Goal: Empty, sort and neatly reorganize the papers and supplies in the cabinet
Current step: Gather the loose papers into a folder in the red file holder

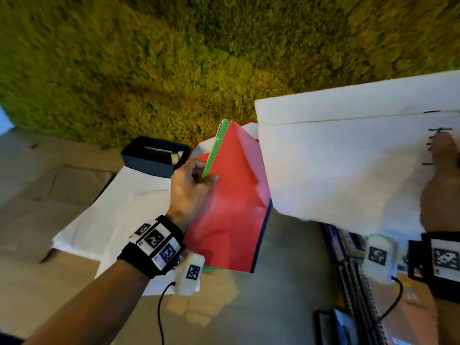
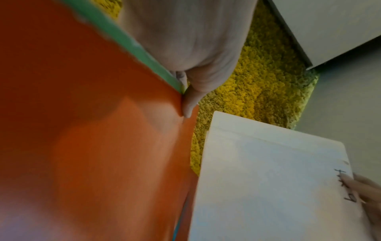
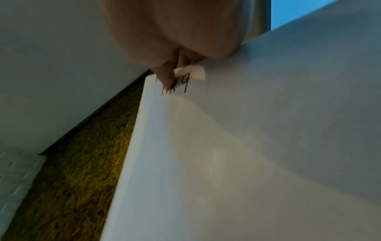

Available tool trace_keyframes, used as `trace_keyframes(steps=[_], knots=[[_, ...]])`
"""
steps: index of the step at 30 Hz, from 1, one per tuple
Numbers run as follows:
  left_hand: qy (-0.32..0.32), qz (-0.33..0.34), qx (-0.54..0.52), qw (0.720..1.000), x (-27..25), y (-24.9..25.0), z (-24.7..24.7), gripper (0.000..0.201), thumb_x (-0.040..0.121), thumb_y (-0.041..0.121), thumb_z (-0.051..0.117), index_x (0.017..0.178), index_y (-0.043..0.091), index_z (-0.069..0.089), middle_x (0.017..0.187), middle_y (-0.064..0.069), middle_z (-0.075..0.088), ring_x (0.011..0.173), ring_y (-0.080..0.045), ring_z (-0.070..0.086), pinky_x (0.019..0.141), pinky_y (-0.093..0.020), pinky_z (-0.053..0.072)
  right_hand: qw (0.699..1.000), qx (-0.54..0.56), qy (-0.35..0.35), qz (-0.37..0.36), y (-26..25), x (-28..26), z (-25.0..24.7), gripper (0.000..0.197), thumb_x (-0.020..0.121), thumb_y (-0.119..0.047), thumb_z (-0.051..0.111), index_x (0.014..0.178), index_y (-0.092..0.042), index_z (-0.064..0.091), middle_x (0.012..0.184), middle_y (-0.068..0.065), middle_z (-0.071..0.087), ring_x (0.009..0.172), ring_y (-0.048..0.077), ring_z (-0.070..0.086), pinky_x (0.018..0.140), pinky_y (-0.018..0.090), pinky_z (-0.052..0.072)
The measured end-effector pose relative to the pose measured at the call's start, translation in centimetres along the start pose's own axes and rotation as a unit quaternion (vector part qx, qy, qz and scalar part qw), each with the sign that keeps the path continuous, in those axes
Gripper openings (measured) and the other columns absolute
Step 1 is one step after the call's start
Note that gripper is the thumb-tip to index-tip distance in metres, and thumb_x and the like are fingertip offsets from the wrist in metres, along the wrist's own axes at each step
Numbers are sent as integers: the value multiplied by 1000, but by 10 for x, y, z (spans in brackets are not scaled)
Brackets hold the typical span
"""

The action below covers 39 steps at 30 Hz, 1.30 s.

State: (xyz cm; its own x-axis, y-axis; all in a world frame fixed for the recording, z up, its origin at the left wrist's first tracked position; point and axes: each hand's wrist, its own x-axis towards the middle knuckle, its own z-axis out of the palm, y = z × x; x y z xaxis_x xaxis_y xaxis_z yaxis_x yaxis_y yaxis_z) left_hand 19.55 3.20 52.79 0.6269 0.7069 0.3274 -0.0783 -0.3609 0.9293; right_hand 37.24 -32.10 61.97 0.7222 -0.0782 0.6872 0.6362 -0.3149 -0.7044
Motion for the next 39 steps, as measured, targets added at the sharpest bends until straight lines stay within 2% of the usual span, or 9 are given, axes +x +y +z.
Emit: trace_keyframes(steps=[4,9,17,21,25,30,32,36,39], knots=[[18,-42,-106,993,-2,-4,-12,16,78,-3,77,88,-1,65,72,2,67,58,0,58,58,-17,47,990,14,-139,-8,-31,-1,12,22,91,-45,60,109,-34,66,100,-6,71,91,27,67,82,50,54],[16,-69,-201,977,7,-2,-19,8,83,2,72,86,4,66,76,-4,68,62,-8,60,61,-22,50,950,8,-309,-40,-48,-27,34,33,92,-14,60,87,-46,66,80,-29,68,70,-12,60,64,4,44],[28,-143,-321,936,27,-13,-24,14,83,13,74,73,17,65,77,-3,67,63,-10,60,62,-22,49,915,-62,-396,-50,-32,-29,28,10,93,-27,56,95,-22,64,100,-7,66,96,14,62,84,41,47],[47,-176,-381,907,25,-25,-12,16,75,26,83,69,19,70,124,-18,61,118,-27,57,106,-38,40,919,-18,-389,-65,-39,-27,29,11,93,-14,57,97,-14,67,119,-24,59,114,-3,54,92,14,43],[39,-215,-419,881,22,-26,4,15,85,18,73,76,16,62,80,-5,70,70,-14,65,71,-31,53,906,53,-418,-31,-40,-29,30,20,89,-17,58,103,-7,67,128,-14,60,121,2,54,94,18,45],[-27,-207,-424,881,6,-12,25,27,70,4,78,95,7,71,82,-7,75,67,-16,69,67,-31,58,906,25,-422,14,-18,-39,51,14,88,-22,62,89,-9,67,130,-9,54,128,-8,41,92,12,43],[-38,-192,-413,889,1,-8,29,30,70,-4,76,99,2,70,83,-8,75,68,-16,71,64,-28,56,925,-46,-377,7,-5,-38,58,13,90,-20,64,77,-21,65,115,-10,55,123,-9,42,87,16,39],[-48,-189,-414,889,5,-9,22,33,72,-5,73,104,2,70,91,-11,76,76,-19,73,67,-29,57,930,-3,-352,106,8,-36,63,20,93,-15,61,74,-22,64,72,-6,59,65,0,54,64,21,40],[-81,-190,-417,885,10,-9,16,43,70,2,75,112,4,68,99,-11,75,84,-22,73,70,-33,58,922,26,-355,154,10,-37,65,10,92,-17,62,86,-14,69,74,-4,69,69,6,60,68,23,47]])
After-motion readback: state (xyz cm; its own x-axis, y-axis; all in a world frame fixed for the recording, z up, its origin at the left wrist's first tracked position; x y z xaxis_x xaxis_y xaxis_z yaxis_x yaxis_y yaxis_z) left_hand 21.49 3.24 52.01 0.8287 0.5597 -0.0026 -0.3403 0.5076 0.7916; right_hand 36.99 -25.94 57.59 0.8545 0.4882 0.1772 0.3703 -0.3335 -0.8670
